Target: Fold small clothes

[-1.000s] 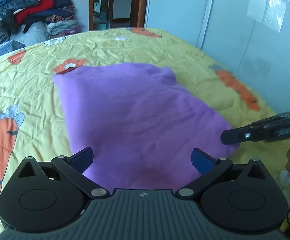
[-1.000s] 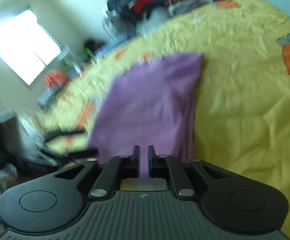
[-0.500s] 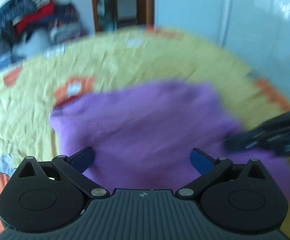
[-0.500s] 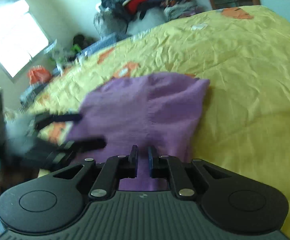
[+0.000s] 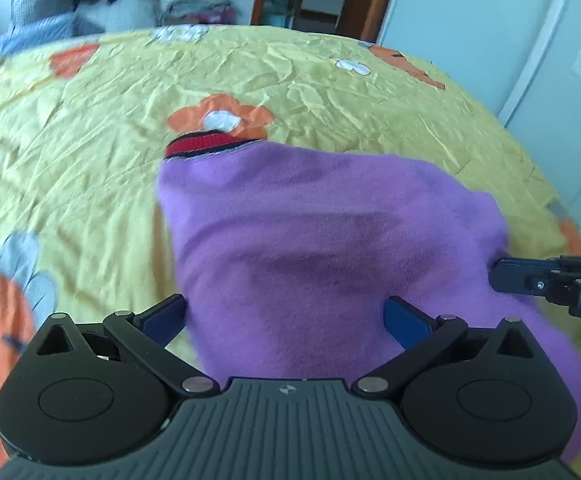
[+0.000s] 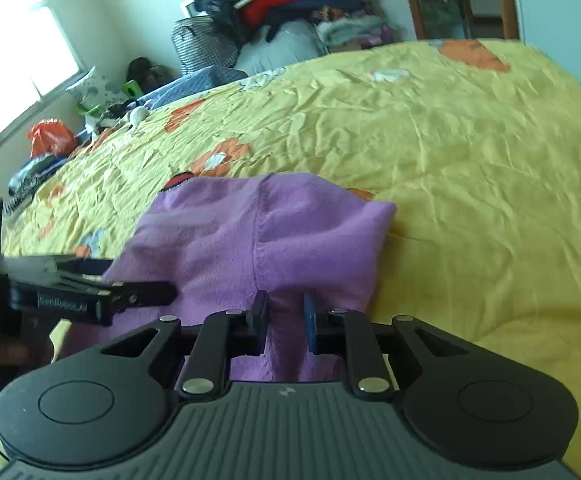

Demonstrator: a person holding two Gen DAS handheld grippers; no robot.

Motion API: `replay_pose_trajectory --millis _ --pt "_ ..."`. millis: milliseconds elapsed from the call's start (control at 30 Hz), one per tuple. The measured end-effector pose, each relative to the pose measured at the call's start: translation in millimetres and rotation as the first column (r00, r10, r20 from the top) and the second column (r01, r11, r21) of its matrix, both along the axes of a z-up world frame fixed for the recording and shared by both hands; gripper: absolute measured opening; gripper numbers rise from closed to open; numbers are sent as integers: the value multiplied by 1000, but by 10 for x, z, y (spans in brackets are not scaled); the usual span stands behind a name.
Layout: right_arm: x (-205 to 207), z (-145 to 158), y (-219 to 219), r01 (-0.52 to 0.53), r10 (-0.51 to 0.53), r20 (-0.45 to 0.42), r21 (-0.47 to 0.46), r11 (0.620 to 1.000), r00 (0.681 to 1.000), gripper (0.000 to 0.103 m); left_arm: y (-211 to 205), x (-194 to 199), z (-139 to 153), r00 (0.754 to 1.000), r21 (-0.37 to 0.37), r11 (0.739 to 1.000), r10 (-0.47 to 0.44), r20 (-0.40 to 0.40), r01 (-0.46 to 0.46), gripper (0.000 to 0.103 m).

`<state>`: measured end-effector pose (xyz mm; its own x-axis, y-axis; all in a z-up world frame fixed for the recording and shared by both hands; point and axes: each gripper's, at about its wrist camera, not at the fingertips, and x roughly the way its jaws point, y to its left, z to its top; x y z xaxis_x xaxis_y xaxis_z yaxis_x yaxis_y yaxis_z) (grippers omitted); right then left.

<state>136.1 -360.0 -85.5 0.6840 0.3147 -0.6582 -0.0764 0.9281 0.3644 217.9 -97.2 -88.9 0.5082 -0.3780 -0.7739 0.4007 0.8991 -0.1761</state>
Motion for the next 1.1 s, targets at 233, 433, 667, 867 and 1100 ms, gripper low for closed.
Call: replay_pose_trajectory --millis 233,433,667,867,1100 --pt "-373 -34 -369 -6 7 -12 84 996 1000 91 405 -196 79 999 22 999 43 -33 -42 103" --pt "-393 -263 -528 6 6 -49 240 971 999 92 409 -267 16 998 8 999 44 -50 -43 103" --pt "-328 -306 -184 -88 104 -36 309 947 994 92 260 -362 -70 997 -15 1000 17 -79 -18 103" --pt "-260 -271 155 -85 97 -43 225 971 994 66 156 -385 -69 992 -130 991 -35 -122 19 100" --pt "-320 32 539 -61 62 -6 53 997 998 19 137 -390 135 996 -47 995 -88 -23 87 29"
